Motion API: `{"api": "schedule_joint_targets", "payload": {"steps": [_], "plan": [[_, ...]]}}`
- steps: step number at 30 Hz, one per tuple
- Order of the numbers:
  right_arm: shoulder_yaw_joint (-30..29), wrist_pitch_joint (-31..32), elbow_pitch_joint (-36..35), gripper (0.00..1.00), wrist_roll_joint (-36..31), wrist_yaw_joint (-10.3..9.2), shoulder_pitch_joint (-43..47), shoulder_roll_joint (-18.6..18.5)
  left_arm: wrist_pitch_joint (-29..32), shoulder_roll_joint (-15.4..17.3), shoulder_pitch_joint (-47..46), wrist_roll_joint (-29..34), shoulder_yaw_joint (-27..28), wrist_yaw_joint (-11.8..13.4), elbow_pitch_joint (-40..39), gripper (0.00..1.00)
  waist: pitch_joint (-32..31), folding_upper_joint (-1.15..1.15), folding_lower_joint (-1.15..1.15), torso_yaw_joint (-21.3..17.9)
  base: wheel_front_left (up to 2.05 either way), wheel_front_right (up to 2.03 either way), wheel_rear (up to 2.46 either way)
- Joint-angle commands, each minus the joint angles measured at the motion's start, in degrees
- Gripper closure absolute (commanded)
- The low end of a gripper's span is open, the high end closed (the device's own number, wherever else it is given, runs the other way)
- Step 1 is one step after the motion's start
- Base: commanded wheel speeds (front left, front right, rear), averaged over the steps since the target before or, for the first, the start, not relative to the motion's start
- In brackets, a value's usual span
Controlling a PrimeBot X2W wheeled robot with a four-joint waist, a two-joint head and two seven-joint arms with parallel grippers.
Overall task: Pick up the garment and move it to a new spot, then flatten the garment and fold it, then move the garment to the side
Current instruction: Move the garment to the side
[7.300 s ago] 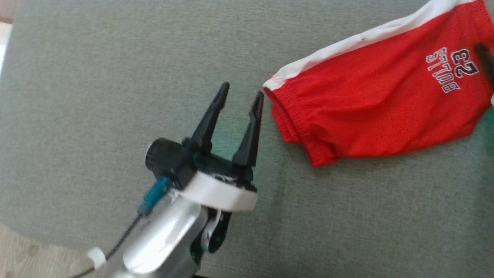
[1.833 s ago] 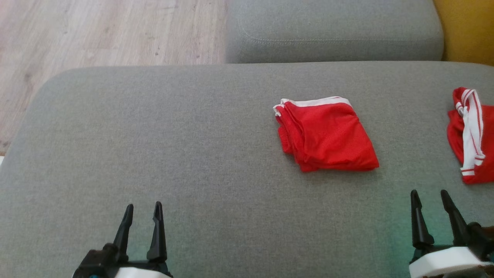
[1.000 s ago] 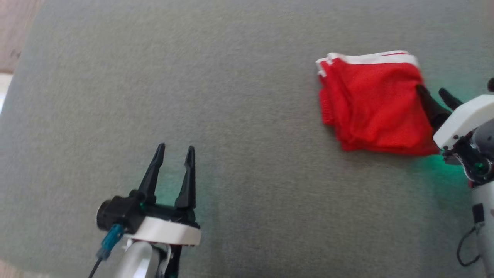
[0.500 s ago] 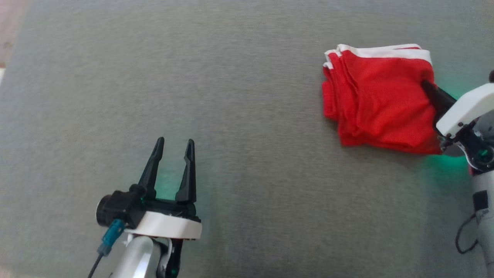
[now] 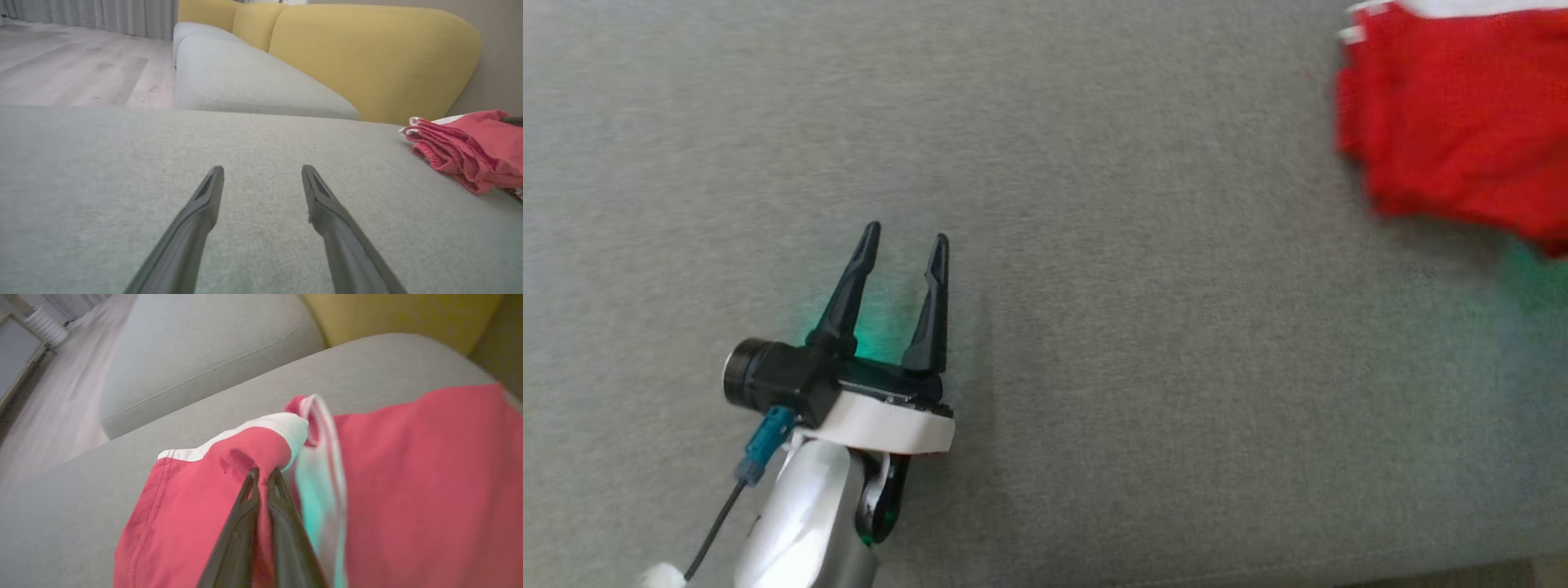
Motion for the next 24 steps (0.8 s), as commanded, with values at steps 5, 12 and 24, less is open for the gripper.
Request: {"api": "schedule_joint_targets", "payload": {"steps": [5,12,24], "plan": [[-3.7,2.3,-2.0,1.0,-1.2,-0.04,-3.0,-5.9,-0.5,1.2,-1.5,1.0,1.3,-0.6,-0.4,0.0,2.1,0.0,0.0,-1.9,0.0,0.0,0.0],[-5.5,5.2,0.3,1.0,-8.9,-0.04,-4.2,-11.5,-0.5,1.9,-1.0,1.2,1.5,-0.8,-0.3,0.0,2.0,0.0,0.0,-0.5,0.0,0.0,0.0],[-2.6,-4.5,6.3,0.0,-29.2,-0.04,-3.0,-18.7,-0.5,1.4,0.3,0.9,2.2,-0.3,-1.3,0.0,1.6,0.0,0.0,1.7,0.0,0.0,0.0]]}}
